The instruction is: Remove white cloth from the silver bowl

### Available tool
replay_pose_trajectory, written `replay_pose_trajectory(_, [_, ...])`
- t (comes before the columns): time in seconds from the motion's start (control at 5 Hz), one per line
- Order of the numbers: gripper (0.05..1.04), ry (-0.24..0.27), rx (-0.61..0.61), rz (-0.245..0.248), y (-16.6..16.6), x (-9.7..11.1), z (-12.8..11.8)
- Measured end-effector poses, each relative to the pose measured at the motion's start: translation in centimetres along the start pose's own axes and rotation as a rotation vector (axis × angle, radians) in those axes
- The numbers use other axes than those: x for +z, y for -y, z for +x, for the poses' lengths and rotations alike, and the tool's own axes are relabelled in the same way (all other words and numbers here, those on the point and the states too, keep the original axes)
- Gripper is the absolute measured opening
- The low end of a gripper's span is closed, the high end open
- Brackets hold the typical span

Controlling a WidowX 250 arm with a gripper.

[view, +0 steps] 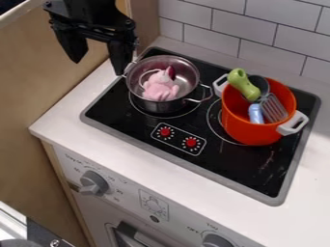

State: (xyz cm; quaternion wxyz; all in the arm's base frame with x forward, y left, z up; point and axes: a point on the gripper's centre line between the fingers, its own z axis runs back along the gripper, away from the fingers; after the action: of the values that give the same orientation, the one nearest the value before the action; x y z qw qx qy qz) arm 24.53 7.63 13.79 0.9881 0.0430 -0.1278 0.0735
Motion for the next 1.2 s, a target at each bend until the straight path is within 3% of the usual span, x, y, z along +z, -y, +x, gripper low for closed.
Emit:
replay_pose_trajectory(0.4, [0.999, -0.039, 0.019, -0.001, 1.3, -1.2, 0.1])
replay_pose_trajectory(1.2, [0.999, -0.039, 0.072, 0.064, 5.4, -0.9, 0.4])
